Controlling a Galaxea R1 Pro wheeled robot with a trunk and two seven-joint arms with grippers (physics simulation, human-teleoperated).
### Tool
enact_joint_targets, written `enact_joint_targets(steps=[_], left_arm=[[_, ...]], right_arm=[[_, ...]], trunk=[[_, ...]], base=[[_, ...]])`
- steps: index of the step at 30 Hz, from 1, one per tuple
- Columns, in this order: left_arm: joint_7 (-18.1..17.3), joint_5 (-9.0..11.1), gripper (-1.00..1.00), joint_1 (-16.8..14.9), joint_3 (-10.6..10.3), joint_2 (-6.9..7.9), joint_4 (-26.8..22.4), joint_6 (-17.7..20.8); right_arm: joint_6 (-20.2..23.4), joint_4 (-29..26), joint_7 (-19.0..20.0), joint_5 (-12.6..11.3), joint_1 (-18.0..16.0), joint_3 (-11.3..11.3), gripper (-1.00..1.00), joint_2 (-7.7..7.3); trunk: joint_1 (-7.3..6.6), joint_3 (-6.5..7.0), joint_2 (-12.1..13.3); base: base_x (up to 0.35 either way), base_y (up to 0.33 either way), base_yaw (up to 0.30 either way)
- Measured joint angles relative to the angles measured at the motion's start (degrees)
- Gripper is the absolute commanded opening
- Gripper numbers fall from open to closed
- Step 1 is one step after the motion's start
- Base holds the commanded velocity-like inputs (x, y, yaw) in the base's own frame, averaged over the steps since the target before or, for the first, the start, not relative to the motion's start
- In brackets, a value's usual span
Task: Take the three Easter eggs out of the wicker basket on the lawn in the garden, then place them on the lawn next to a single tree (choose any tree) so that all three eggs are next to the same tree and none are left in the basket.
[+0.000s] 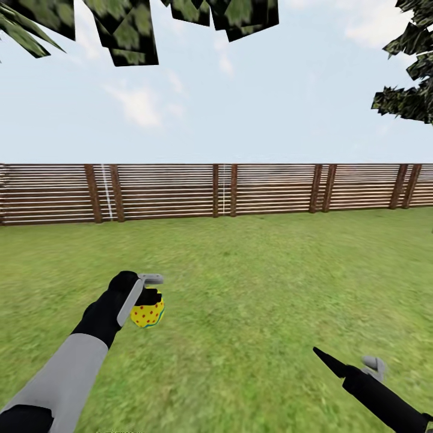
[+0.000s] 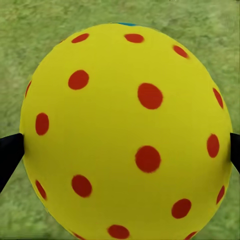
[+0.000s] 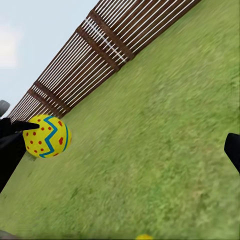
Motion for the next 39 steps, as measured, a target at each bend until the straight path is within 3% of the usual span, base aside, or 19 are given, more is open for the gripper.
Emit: enact_joint_targets(steps=[10, 15, 23, 29, 39], left_arm=[[0.0, 0.0, -1.00, 0.0, 0.0, -0.05, 0.0, 0.0], [0.0, 0.0, -1.00, 0.0, 0.1, -0.05, 0.0, 0.0], [-0.1, 0.1, -1.00, -0.1, 0.1, 0.10, 0.1, 0.0], [-0.3, 0.5, -1.00, -0.1, 0.3, 0.13, 11.2, 0.0], [-0.2, 0.6, -1.00, -0.4, 0.7, 0.60, 17.1, 0.0]], right_arm=[[0.0, -0.1, -1.6, 0.1, 0.0, 0.1, 1.00, 0.12], [0.0, -0.1, -4.8, 0.1, 0.0, 3.2, 1.00, 0.04], [0.0, -0.3, -5.0, 0.1, 0.0, 3.7, 1.00, 0.05], [-0.1, -0.5, -5.0, 0.1, 0.0, 3.8, 1.00, 0.14], [-0.1, -0.5, -5.0, 0.1, 0.0, 3.9, 1.00, 0.13]], trunk=[[0.00, 0.36, 0.0], [0.00, 0.06, 0.0], [0.00, -0.56, 0.0], [0.00, -1.03, 0.0], [0.00, -1.80, 0.0]], base=[[0.000, 0.000, 0.141], [0.000, 0.000, 0.074], [0.000, 0.000, 0.163], [0.000, 0.000, 0.170], [0.000, 0.000, 0.171]])
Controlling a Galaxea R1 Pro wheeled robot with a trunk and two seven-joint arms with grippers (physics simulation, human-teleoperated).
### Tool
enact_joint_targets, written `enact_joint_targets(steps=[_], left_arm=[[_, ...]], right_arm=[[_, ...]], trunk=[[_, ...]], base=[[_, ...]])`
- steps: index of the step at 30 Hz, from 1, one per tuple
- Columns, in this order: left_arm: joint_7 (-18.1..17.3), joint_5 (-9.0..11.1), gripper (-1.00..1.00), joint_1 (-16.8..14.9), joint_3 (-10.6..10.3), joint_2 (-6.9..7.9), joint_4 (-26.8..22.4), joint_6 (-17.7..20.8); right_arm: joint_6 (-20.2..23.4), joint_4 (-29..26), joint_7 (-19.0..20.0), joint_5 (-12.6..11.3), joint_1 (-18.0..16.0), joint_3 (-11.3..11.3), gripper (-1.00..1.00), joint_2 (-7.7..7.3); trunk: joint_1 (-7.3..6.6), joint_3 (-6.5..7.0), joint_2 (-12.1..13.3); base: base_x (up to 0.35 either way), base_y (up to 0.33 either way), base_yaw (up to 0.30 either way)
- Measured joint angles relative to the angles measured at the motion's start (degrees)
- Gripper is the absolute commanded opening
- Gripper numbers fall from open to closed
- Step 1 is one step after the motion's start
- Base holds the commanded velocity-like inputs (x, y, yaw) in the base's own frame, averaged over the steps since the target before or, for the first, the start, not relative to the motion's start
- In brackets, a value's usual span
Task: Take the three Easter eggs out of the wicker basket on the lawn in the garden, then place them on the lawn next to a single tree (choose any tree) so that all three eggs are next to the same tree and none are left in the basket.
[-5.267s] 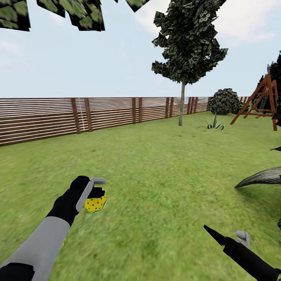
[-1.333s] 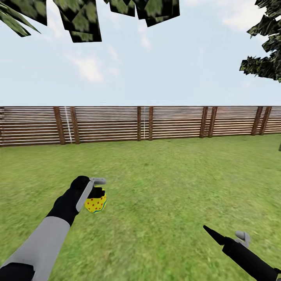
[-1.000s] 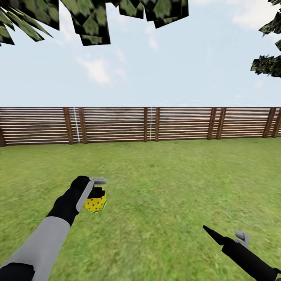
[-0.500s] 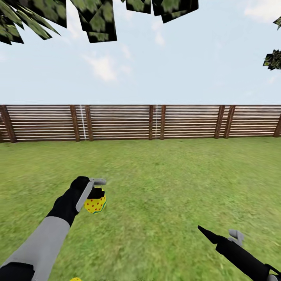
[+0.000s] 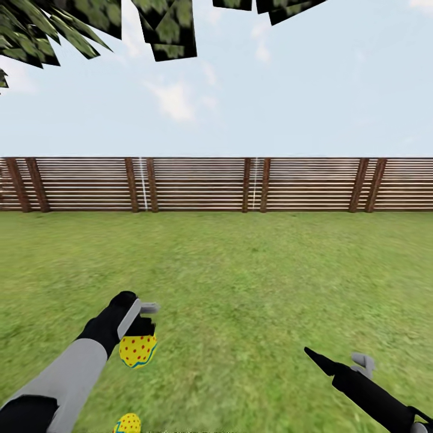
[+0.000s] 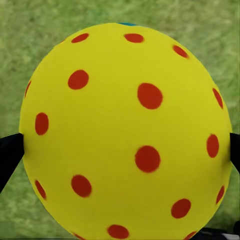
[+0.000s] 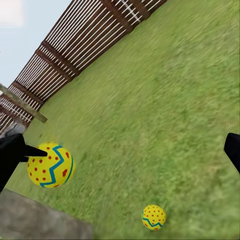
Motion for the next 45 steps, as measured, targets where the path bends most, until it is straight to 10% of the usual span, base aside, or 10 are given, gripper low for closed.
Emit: enact_joint_targets(steps=[32, 45], left_arm=[[0.5, 0.4, -1.00, -0.2, 0.3, 0.85, 0.2, -1.5], [0.1, 0.3, -1.00, -0.5, 0.4, 1.33, 0.3, -3.2]], right_arm=[[-0.2, -0.3, 0.0, 0.4, 0.0, 4.8, 1.00, -0.21], [-0.2, -0.3, 0.1, 0.5, 0.0, 5.2, 1.00, -0.23]], trunk=[[0.00, -2.41, 0.0], [2.86, -5.63, -5.2]], base=[[0.000, 0.000, 0.180], [0.000, 0.000, 0.206]])
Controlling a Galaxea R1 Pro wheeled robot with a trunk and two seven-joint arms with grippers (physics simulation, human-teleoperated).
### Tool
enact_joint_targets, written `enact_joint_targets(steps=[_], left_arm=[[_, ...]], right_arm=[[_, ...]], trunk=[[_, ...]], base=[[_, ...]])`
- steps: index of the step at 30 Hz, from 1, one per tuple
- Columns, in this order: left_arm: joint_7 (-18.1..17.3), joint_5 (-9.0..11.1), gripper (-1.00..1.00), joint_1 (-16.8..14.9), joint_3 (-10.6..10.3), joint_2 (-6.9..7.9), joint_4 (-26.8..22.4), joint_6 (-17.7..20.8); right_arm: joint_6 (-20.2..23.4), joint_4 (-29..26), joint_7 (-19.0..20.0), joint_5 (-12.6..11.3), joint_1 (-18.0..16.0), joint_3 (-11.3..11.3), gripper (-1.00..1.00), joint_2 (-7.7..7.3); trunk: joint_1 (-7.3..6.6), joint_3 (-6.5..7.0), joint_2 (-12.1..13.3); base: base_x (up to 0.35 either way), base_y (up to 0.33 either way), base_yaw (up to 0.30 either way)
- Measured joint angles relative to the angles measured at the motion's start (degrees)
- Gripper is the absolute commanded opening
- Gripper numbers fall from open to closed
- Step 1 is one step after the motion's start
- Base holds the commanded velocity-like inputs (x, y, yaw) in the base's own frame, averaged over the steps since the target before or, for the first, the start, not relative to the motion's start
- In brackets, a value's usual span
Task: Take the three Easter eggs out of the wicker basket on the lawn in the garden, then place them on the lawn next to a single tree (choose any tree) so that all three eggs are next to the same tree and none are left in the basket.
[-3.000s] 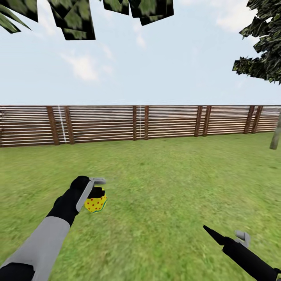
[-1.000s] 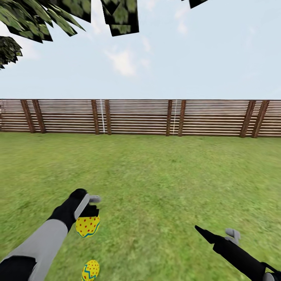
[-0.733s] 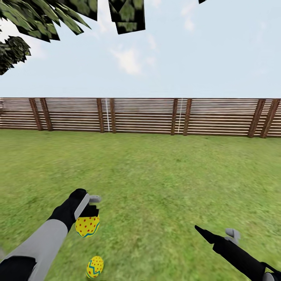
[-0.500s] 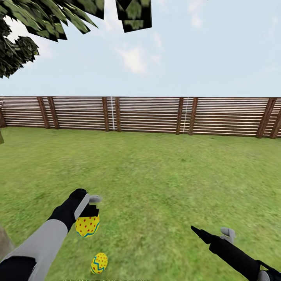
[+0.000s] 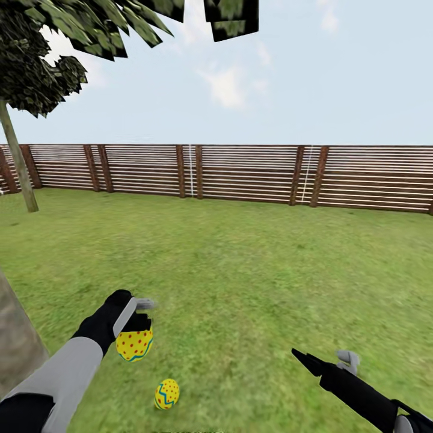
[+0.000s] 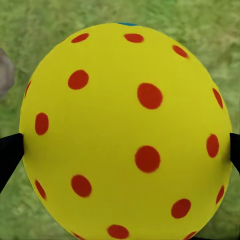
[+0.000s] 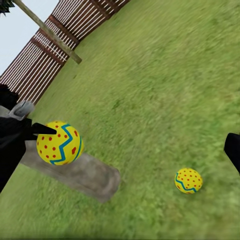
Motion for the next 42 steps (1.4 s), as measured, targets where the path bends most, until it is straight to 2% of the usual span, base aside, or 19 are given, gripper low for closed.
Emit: enact_joint_targets(steps=[30, 42], left_arm=[[0.0, 0.1, -1.00, 0.0, 0.0, 0.04, 0.0, -1.0], [0.0, 0.0, -1.00, 0.0, 0.0, 0.03, 0.1, -2.1]], right_arm=[[0.0, 0.0, 0.1, 0.0, 0.0, 0.5, 1.00, -0.11], [-0.1, 0.0, 0.4, -0.2, 0.0, -0.2, 1.00, -0.04]], trunk=[[6.59, -7.43, -12.1], [9.23, -9.72, -16.9]], base=[[0.000, 0.000, 0.205], [0.000, 0.000, 0.018]])
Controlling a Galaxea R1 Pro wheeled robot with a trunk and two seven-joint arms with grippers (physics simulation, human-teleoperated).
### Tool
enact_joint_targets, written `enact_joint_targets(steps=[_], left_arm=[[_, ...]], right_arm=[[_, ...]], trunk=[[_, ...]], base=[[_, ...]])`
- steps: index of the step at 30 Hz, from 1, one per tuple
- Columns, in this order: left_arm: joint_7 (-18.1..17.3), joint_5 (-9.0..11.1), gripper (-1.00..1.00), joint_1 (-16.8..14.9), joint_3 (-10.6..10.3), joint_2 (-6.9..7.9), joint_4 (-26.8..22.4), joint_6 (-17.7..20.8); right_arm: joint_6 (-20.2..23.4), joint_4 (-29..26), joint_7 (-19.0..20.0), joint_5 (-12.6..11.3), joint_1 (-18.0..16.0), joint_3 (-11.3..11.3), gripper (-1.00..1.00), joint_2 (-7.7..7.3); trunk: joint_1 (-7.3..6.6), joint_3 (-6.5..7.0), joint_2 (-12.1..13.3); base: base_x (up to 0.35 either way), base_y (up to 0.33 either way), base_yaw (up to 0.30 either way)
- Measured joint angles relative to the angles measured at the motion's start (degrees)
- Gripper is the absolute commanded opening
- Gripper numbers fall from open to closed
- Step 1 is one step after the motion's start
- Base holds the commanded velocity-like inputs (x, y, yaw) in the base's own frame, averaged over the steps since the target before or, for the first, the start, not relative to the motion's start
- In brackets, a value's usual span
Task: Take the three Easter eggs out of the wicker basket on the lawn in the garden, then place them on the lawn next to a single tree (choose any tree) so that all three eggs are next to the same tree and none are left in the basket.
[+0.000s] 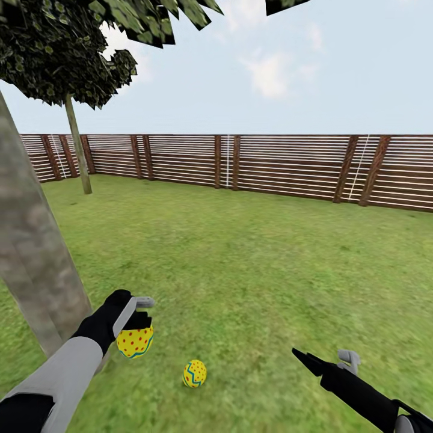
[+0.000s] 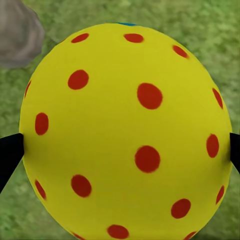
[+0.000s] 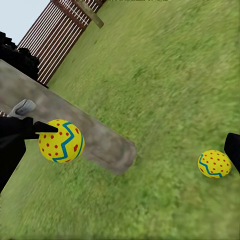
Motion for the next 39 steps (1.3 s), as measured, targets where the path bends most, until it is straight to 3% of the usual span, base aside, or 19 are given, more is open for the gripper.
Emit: enact_joint_targets(steps=[39], left_arm=[[-0.1, 0.0, -1.00, 0.0, 0.0, -0.04, 0.0, -0.6]], right_arm=[[0.0, -0.1, 0.2, -0.1, 0.0, 0.0, 1.00, -0.06]], trunk=[[8.57, -7.01, -15.7]], base=[[0.000, 0.000, 0.000]])
